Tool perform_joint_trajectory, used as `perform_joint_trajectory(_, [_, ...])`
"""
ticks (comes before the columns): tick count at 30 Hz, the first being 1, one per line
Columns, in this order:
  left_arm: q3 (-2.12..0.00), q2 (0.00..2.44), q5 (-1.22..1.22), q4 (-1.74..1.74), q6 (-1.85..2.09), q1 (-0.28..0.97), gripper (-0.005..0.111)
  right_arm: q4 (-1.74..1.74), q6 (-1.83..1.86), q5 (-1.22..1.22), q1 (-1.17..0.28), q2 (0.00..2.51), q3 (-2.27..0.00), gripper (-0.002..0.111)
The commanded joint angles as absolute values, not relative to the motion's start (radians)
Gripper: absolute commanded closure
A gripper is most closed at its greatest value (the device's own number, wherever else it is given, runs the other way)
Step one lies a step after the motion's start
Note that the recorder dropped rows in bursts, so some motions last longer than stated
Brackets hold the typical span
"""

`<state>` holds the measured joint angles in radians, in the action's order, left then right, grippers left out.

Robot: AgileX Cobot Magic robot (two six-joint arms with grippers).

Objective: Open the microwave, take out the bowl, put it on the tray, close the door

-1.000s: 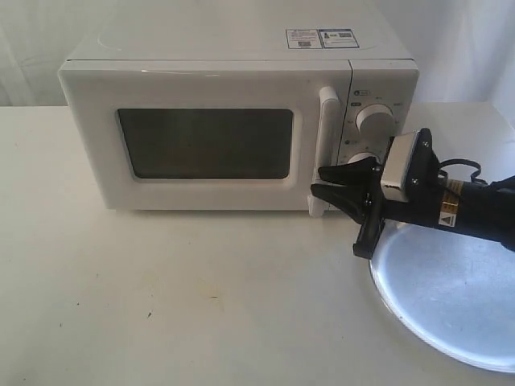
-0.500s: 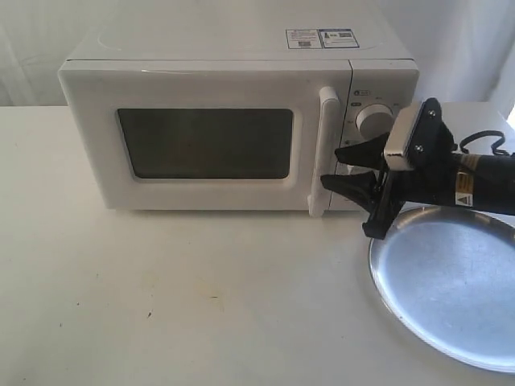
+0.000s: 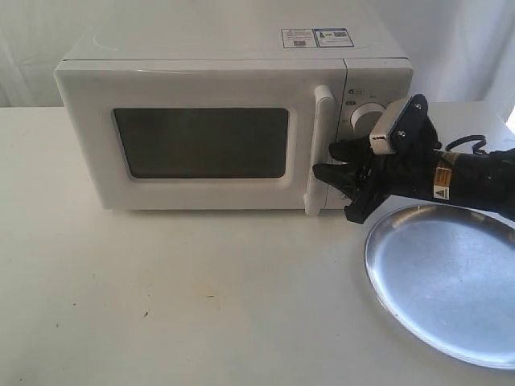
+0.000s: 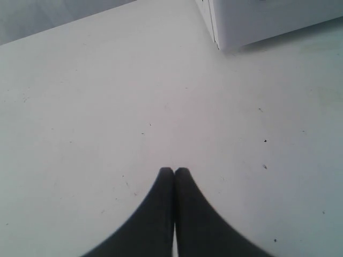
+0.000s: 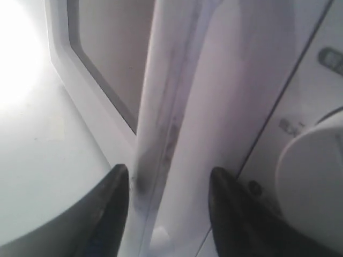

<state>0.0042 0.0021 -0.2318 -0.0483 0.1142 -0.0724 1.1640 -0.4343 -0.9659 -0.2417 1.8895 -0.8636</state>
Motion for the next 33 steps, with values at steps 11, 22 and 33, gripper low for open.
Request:
perform_joint_trajectory(11, [0.000, 0.000, -0.233, -0.045, 0.109, -0.069, 0.107, 1.277, -0.351, -0.993, -0.379, 1.926, -0.966, 0.091])
perform_joint_trajectory(22, [0.000, 0.000, -0.233, -0.045, 0.109, -0.069, 0.107, 1.193, -0.334, -1.221, -0.379, 1.924, -0.966, 0.074])
perform_joint_trajectory(33, [0.000, 0.000, -0.233, -0.045, 0.109, -0.069, 0.107, 1.271, -0.232, -1.194, -0.470, 1.924, -0.966, 0.096])
